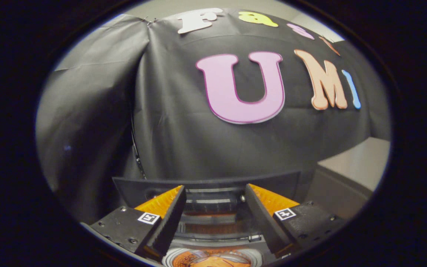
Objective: Put the clothes into the washing machine and then close the washing machine lid.
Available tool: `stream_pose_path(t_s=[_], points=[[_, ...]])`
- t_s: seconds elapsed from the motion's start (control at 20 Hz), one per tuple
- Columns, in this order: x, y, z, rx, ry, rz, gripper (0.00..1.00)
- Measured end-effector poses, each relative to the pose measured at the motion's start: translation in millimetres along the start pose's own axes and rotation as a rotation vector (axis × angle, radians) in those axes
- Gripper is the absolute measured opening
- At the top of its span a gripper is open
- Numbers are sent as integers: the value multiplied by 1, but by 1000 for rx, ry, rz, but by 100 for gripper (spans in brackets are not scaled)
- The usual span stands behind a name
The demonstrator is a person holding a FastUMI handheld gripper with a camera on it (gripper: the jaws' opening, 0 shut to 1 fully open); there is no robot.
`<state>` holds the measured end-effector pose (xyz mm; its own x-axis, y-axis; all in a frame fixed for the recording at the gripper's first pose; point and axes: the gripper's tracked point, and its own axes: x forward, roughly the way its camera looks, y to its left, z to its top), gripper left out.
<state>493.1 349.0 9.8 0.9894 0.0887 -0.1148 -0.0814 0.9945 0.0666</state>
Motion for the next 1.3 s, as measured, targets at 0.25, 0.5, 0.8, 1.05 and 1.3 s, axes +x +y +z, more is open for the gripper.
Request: stream_pose_path(t_s=[0.25,0.5,0.8,1.05,1.3], points=[[42,22,18,-82,56,4,96],[68,27,-9,-11,149,-5,95],[63,24,-5,-64,103,8,99],[61,27,-3,-62,56,1,98],[51,24,-4,-64,23,-2,97]])
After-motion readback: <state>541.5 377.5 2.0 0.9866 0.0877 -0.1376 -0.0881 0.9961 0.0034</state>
